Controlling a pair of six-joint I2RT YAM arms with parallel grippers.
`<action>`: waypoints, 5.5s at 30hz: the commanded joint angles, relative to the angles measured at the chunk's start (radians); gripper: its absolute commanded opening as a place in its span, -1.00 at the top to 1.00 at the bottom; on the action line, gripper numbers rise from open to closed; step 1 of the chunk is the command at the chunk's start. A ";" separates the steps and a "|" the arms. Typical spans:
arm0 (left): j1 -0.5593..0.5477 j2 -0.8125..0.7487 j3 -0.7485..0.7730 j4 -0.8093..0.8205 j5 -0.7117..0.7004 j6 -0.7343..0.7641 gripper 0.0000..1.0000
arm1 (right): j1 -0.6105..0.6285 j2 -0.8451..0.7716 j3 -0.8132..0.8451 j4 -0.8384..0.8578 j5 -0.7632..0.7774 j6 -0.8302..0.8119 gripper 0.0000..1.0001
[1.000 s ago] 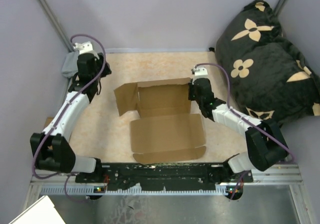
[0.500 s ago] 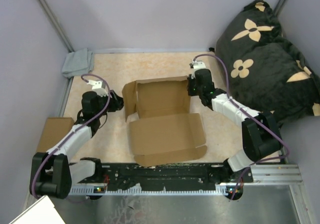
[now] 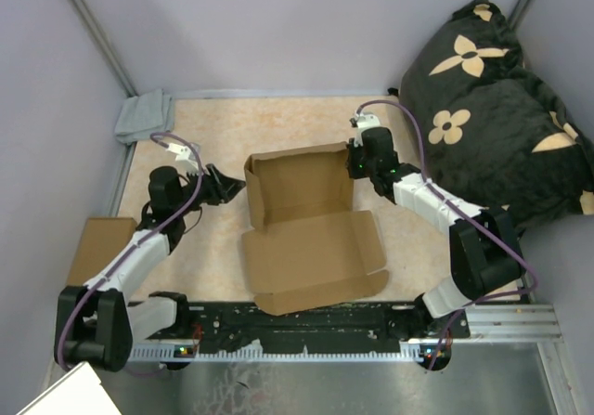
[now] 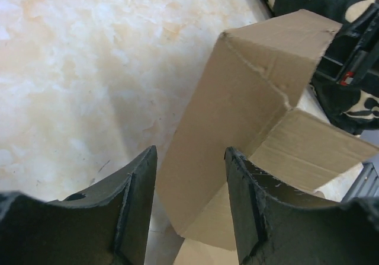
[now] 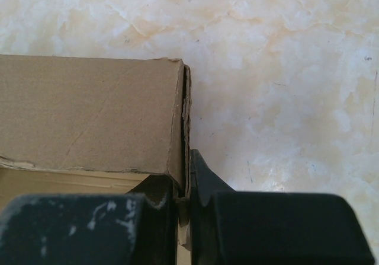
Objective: Fold the paper box
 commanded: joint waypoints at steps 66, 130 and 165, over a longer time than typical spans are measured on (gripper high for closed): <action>-0.694 0.651 0.840 -1.319 -1.441 -0.487 1.00 | 0.166 -0.140 -0.035 -0.080 0.212 0.214 1.00; -0.501 0.488 0.717 -1.085 -0.856 -0.265 0.26 | 0.031 0.347 0.456 -0.523 -0.077 0.113 -0.03; -0.503 0.541 0.761 -1.278 -0.832 -0.297 0.16 | 0.032 0.309 0.343 -0.475 -0.064 0.124 0.02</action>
